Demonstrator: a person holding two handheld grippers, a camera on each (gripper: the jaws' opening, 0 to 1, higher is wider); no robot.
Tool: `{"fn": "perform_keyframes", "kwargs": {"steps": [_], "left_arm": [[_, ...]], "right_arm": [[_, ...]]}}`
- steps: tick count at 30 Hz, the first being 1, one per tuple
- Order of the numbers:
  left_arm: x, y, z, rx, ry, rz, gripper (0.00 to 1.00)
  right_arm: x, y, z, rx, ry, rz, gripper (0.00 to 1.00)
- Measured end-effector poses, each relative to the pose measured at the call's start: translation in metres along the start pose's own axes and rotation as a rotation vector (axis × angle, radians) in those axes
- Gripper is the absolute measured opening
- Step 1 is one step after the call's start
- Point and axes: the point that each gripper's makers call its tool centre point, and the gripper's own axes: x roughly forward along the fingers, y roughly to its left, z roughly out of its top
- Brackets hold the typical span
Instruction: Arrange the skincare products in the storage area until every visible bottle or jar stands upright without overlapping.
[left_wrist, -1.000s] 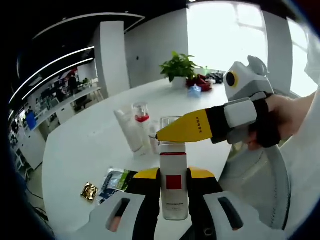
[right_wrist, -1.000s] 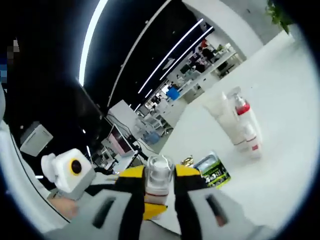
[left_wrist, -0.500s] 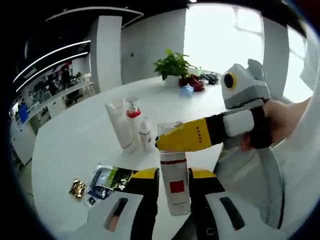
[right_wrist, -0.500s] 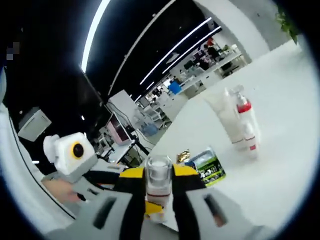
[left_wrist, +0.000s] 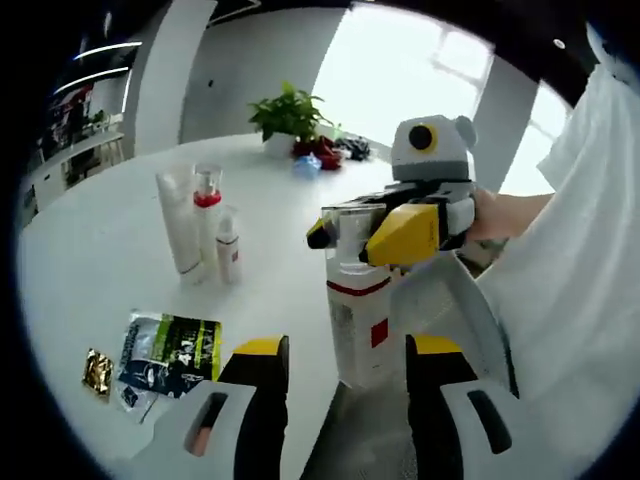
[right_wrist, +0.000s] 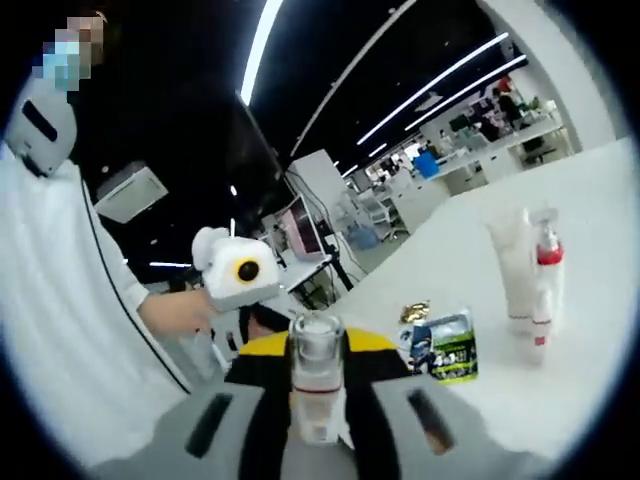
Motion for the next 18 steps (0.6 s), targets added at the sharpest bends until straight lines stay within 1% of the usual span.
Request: {"fn": "perform_keyframes", "kwargs": {"steps": [2,3,6,7,9,10,12,16,18], "left_arm": [[0.000,-0.003,0.003,0.024,0.008,-0.023,0.43],[0.000,-0.005,0.004,0.038,0.013,-0.036,0.43],[0.002,-0.013,0.008,0.082,0.026,-0.082,0.41],[0.004,-0.017,0.007,0.102,0.041,-0.104,0.41],[0.006,-0.020,0.005,0.135,0.070,-0.122,0.41],[0.007,-0.021,0.002,0.170,0.101,-0.127,0.42],[0.010,-0.025,0.003,0.209,0.105,-0.143,0.40],[0.013,-0.028,0.005,0.210,0.097,-0.171,0.30],[0.015,-0.026,0.008,0.204,0.081,-0.163,0.27]], "right_arm": [[0.003,0.006,0.000,-0.022,0.024,0.040,0.18],[0.004,0.011,-0.002,-0.046,0.048,0.066,0.18],[0.008,0.021,-0.009,-0.077,0.091,0.116,0.18],[0.009,0.023,-0.011,-0.080,0.099,0.126,0.18],[0.010,0.026,-0.013,-0.086,0.108,0.146,0.18],[0.011,0.027,-0.014,-0.094,0.114,0.160,0.18],[0.011,0.028,-0.014,-0.104,0.118,0.172,0.18],[0.009,0.025,-0.012,-0.134,0.126,0.173,0.18],[0.007,0.020,-0.009,-0.140,0.124,0.163,0.18]]}}
